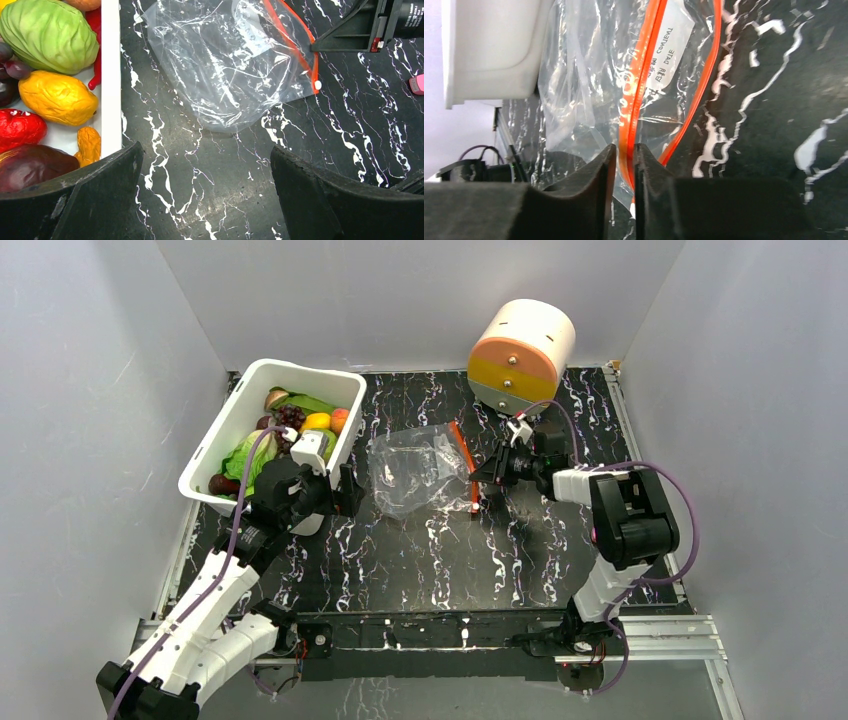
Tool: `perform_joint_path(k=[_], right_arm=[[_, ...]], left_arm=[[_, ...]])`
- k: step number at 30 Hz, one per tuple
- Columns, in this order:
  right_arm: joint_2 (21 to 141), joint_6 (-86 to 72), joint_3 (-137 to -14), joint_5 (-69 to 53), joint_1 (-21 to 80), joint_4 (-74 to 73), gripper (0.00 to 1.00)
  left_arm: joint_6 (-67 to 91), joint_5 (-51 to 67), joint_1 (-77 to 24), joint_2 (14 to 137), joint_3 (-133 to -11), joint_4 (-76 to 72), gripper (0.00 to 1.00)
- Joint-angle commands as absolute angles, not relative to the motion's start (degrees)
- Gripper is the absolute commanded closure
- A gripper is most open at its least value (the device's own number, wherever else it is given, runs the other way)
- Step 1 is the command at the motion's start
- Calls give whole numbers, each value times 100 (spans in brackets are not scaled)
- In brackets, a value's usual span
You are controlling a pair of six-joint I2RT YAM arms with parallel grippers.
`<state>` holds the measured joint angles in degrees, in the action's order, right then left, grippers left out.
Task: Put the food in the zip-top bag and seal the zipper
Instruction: Pick up the zipper food storage bag at the center of the board.
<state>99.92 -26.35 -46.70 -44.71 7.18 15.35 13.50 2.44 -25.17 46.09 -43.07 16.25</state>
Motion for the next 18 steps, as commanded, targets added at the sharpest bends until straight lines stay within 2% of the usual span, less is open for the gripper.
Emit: perform_joint_path(k=[1,4,11,18], right_arm=[[9555,-2981,-4584,-4670,857,2238,89],[9162,-2974,-4512,-4565,953,2150,100],[8063,-2512,-4468,-3846,1445,1217,100],[7344,-1915,-4400,-3201,2086,781,100]], left_arm=[[1363,272,-2478,4600,-4249,1514,2],[1462,258,-2479,4686,-4277,1567,2],[1970,555,-2478,5173,-4729,1778,2],[2380,687,-2483,6052,-5593,2033,10]])
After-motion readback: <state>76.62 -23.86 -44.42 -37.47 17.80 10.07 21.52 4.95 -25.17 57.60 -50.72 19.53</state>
